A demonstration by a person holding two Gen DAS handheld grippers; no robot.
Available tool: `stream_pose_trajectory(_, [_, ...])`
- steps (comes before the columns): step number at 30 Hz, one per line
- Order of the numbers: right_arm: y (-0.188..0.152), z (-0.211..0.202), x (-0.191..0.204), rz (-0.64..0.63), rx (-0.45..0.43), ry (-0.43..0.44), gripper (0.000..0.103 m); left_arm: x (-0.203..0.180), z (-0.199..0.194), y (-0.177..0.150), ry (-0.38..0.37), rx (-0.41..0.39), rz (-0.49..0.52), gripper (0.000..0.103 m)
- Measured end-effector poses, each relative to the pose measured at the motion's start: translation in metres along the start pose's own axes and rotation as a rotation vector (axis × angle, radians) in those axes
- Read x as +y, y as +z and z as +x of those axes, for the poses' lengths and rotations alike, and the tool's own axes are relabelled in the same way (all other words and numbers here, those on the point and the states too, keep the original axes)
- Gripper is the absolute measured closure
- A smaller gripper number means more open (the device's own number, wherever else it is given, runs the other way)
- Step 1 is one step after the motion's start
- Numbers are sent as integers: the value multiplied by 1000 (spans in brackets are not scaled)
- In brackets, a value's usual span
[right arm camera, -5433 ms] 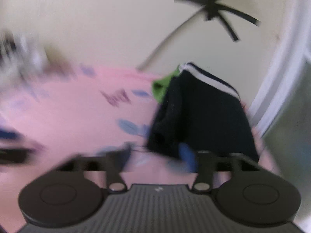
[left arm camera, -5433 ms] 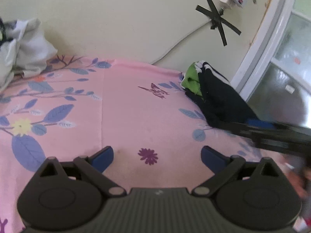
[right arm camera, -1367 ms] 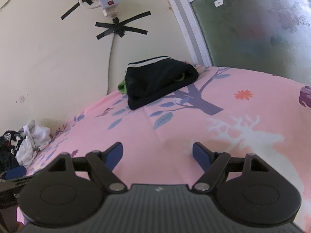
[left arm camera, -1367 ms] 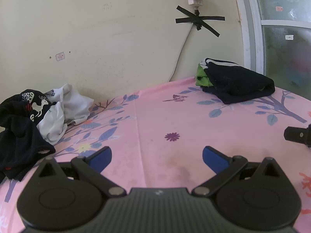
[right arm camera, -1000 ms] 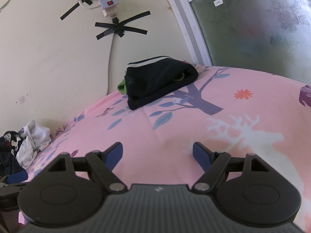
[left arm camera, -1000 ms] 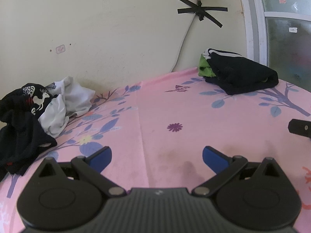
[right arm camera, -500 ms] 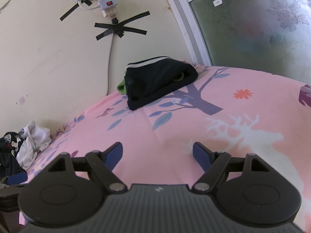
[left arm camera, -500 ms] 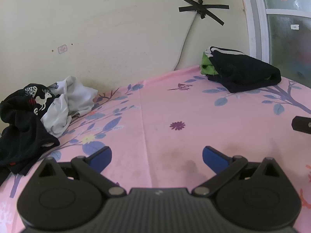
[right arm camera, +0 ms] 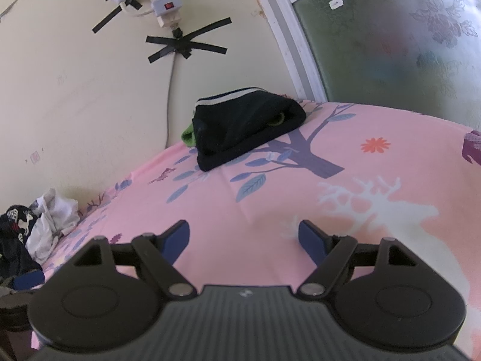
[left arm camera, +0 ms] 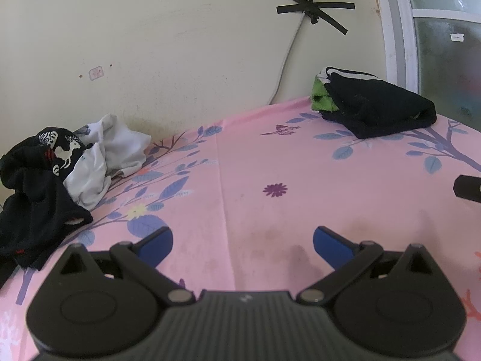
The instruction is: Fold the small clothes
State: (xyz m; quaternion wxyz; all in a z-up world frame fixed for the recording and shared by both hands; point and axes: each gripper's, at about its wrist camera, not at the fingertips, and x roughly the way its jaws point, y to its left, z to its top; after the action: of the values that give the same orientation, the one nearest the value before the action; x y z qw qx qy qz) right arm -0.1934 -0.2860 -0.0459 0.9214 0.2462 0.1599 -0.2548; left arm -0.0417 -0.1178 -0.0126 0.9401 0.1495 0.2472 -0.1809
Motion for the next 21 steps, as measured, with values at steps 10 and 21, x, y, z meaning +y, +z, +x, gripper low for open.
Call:
stream_pose_trajectory(10, [-1, -1, 1, -7, -5, 10, 30, 1, 3, 1, 1, 16, -7, 0])
stream_pose_trajectory(21, [0, -1, 1, -7, -2, 19, 30, 1, 3, 1, 8, 20, -8, 0])
